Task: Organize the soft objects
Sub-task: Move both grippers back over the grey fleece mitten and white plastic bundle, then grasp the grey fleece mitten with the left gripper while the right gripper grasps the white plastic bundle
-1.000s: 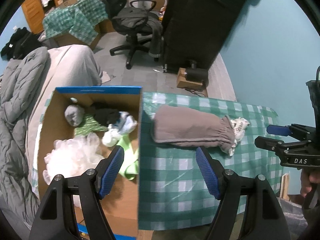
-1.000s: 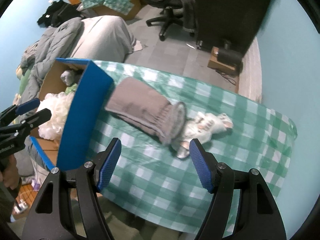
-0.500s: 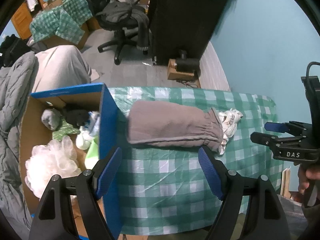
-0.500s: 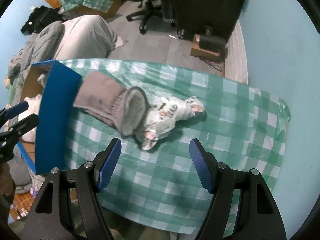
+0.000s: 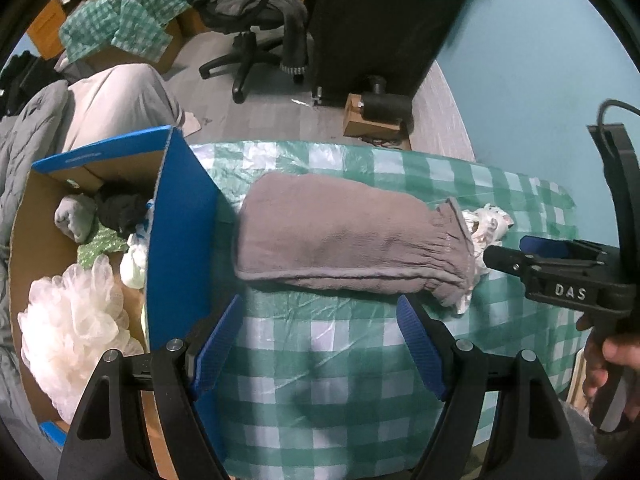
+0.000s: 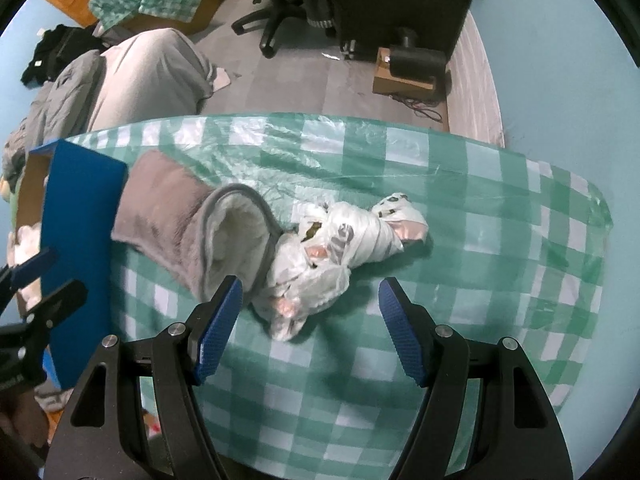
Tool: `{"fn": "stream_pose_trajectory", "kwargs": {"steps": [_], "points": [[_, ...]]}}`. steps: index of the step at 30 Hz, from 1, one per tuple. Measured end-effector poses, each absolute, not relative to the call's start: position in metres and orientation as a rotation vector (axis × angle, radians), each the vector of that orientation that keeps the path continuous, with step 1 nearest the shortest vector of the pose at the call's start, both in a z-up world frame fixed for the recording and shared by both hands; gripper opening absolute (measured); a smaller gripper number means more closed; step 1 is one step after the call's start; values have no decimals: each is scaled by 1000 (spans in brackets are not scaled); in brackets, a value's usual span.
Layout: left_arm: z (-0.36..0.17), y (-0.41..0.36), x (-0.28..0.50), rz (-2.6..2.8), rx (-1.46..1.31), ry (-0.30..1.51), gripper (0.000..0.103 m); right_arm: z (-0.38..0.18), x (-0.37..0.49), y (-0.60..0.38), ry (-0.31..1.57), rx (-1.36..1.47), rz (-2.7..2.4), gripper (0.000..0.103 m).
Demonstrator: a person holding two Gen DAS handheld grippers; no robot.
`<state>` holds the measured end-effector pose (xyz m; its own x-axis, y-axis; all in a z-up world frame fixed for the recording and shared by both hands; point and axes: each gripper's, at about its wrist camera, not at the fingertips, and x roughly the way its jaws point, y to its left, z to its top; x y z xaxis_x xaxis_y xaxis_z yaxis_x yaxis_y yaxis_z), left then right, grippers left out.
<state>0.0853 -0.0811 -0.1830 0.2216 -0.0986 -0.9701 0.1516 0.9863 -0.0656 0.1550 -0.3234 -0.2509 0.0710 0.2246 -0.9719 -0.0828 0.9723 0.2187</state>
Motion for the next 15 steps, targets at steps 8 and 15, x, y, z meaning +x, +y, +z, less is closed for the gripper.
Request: {"fn": "stream_pose_trajectory", "kwargs": {"steps": [8, 15], "points": [[-192, -88, 93, -220, 165, 1316, 80, -278, 163, -320, 1523, 156, 195, 71], [-193, -99, 104, -287, 262, 1299, 81, -289, 164, -308, 1549, 132, 180, 71]]}}
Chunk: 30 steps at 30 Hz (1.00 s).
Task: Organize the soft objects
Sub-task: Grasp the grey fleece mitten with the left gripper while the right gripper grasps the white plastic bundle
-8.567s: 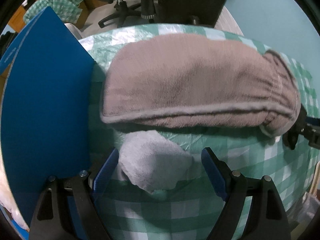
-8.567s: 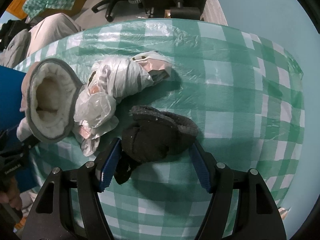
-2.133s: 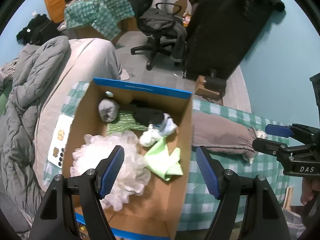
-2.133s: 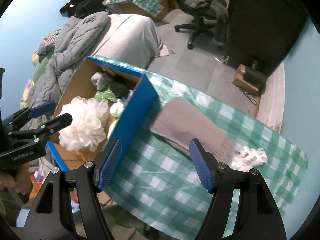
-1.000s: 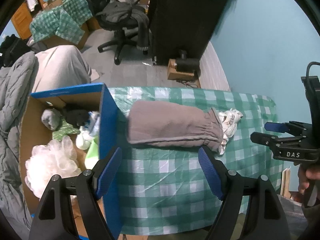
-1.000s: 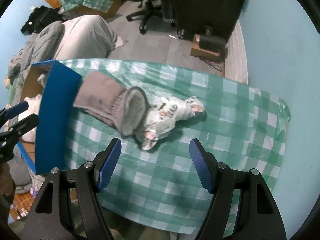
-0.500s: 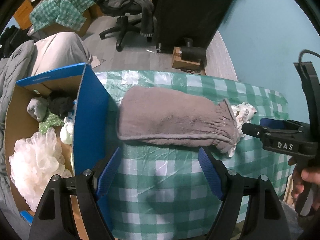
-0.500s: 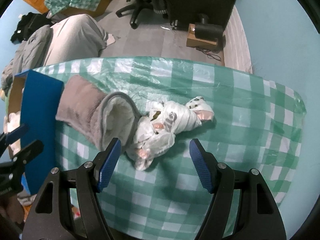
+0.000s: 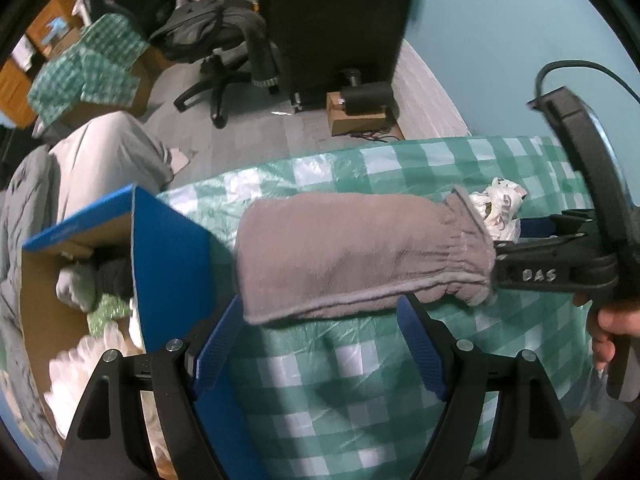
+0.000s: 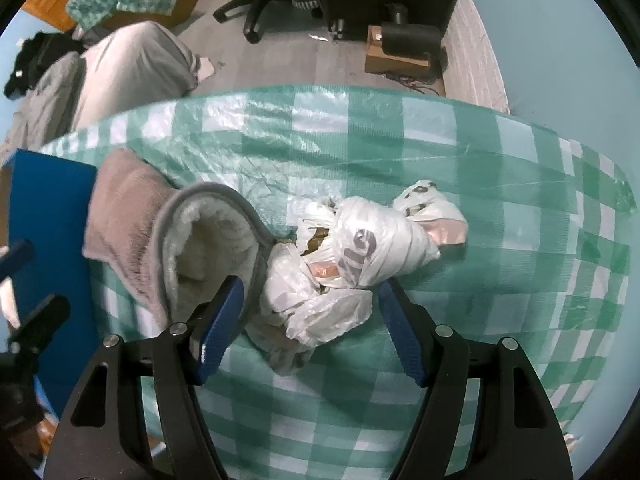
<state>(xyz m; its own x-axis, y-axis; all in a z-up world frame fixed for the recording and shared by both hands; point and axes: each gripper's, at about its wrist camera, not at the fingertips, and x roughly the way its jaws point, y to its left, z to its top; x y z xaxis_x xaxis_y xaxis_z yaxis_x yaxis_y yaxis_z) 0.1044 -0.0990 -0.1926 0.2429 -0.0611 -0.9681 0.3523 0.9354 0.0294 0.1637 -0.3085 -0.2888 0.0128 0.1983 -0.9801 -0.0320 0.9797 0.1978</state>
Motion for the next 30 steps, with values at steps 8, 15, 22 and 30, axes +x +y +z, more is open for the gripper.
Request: {"fn": "stream_pose_trajectory", "kwargs": {"steps": [8, 15, 22, 30], "points": [[-196, -115, 113, -409, 396, 1277, 87, -294, 158, -305, 1552, 80, 192, 36], [-205, -132, 116, -577, 542, 1285, 87, -284, 147, -320, 1534, 104, 179, 25], [-224, -154, 116, -736, 679, 1279, 91, -276, 128, -344, 1533, 165, 120, 20], [-254, -172, 116, -767, 823, 1251, 97, -271, 109, -358, 1528, 214, 65, 16]]}}
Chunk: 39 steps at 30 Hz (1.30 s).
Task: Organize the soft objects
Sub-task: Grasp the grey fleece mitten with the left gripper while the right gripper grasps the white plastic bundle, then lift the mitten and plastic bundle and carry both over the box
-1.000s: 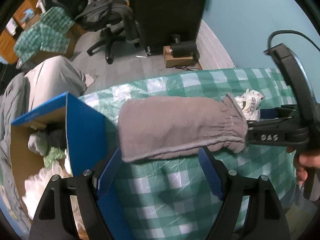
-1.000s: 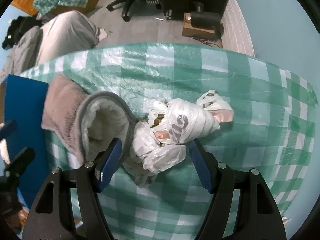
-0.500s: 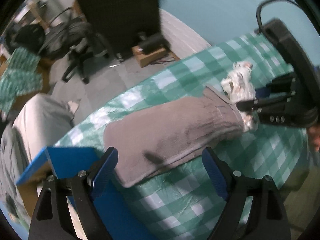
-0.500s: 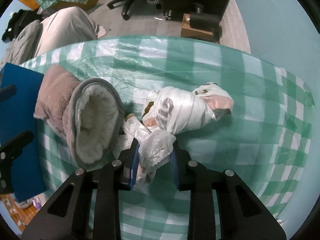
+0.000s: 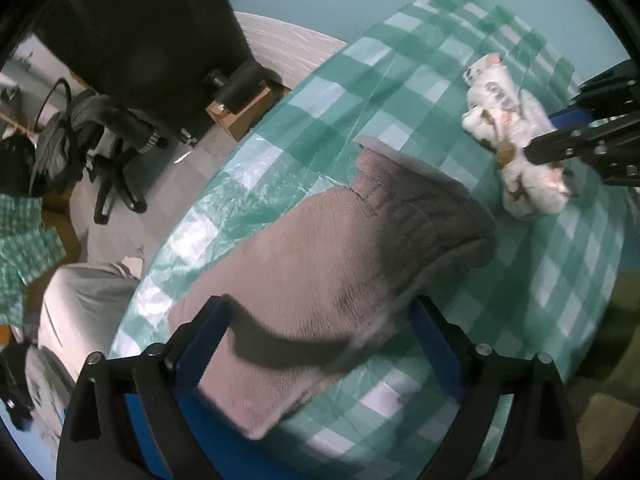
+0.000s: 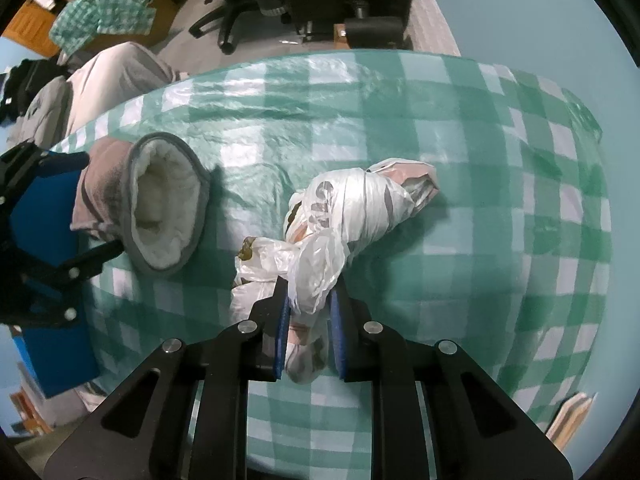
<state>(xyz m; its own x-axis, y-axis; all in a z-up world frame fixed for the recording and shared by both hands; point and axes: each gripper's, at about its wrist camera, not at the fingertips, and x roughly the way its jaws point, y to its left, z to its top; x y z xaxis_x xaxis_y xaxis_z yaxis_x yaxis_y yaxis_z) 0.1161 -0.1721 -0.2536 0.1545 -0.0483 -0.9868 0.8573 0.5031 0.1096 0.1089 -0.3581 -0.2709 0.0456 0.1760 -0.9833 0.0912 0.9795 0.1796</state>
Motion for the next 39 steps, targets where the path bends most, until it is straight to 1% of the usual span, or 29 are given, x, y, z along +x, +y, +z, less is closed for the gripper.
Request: {"fn": "stream_pose_trajectory", "kwargs": {"steps": [2, 5, 7, 8, 9, 10, 11, 12, 13, 14, 16, 17, 19, 20, 22, 23, 24, 26, 27, 29, 39], "points": [[-258, -176, 115, -763, 857, 1220, 100, -272, 106, -361, 1520, 233, 72, 16], [-265, -181, 118, -754, 878, 1191, 102, -273, 103, -361, 1523, 251, 61, 17], [-269, -182, 122, -749, 870, 1200, 102, -275, 102, -361, 1526, 268, 59, 22], [-270, -182, 122, -748, 861, 1202, 102, -276, 103, -361, 1531, 281, 57, 26], [-270, -182, 121, -749, 854, 1201, 101, -278, 103, -360, 1534, 287, 57, 32], [-269, -181, 120, -755, 842, 1196, 98, -279, 104, -360, 1533, 296, 58, 36], [-268, -179, 120, -759, 833, 1195, 96, -280, 104, -360, 1533, 301, 59, 43], [-268, -177, 119, -768, 815, 1199, 90, -280, 105, -359, 1533, 304, 58, 51], [-266, -175, 117, -778, 794, 1204, 82, -281, 106, -358, 1535, 306, 55, 55], [-264, -173, 117, -786, 770, 1208, 78, -282, 107, -357, 1537, 308, 48, 60], [-262, -168, 114, -789, 738, 1213, 62, -284, 109, -354, 1538, 305, 46, 62], [-262, -168, 112, -789, 729, 1211, 58, -285, 111, -351, 1540, 295, 42, 62], [-259, -166, 108, -782, 726, 1198, 46, -288, 114, -348, 1543, 276, 38, 62], [-258, -166, 105, -780, 723, 1192, 43, -290, 114, -346, 1546, 263, 33, 62], [-254, -165, 101, -765, 713, 1182, 33, -293, 116, -344, 1554, 246, 35, 54], [-252, -165, 99, -761, 704, 1182, 32, -293, 116, -343, 1548, 232, 33, 50], [-249, -164, 98, -753, 686, 1182, 30, -292, 115, -342, 1541, 215, 35, 41], [-244, -161, 95, -732, 646, 1189, 29, -291, 114, -339, 1531, 185, 51, 28], [-242, -159, 95, -724, 625, 1196, 28, -290, 112, -339, 1526, 178, 57, 25], [-237, -155, 94, -707, 580, 1206, 28, -288, 110, -338, 1514, 160, 63, 21], [-204, -131, 81, -615, 415, 1204, 28, -260, 96, -332, 1464, 95, 106, 20]]}}
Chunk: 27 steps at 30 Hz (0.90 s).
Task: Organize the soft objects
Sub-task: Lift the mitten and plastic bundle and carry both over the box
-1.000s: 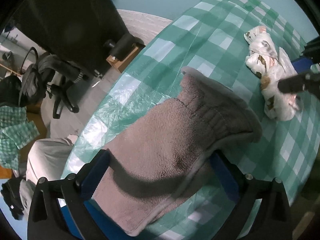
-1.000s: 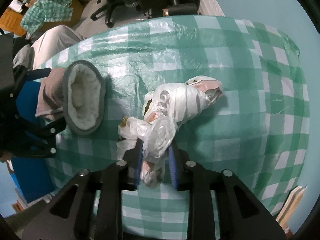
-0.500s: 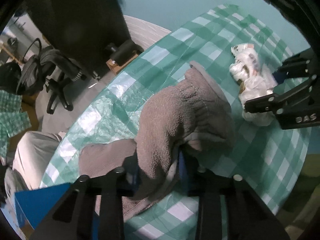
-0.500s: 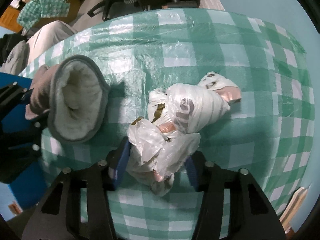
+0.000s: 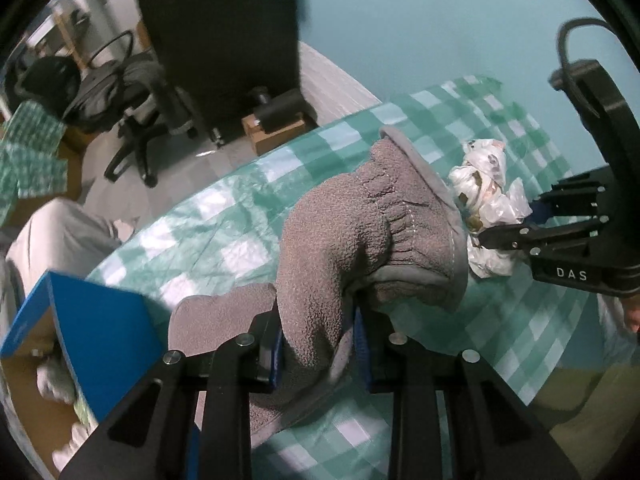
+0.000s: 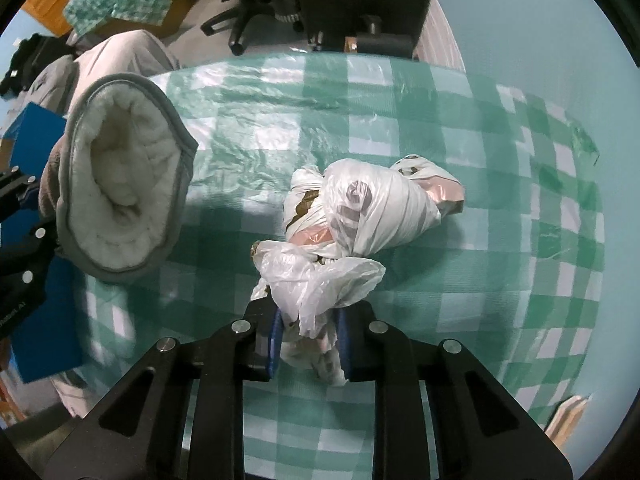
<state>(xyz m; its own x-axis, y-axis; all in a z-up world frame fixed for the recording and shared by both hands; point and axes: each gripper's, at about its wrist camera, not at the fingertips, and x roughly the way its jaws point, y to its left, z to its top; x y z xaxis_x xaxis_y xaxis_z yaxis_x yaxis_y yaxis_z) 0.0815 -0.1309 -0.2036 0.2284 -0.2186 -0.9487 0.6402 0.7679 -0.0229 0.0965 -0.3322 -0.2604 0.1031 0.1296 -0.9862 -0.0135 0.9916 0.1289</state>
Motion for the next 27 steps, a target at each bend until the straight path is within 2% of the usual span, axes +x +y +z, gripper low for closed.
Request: {"fn": "stream_pose_trajectory", "kwargs": {"steps": [27], "points": [[-95, -44, 48, -374, 185, 1084, 28, -144, 102, -283, 1320, -25, 270, 20]]}}
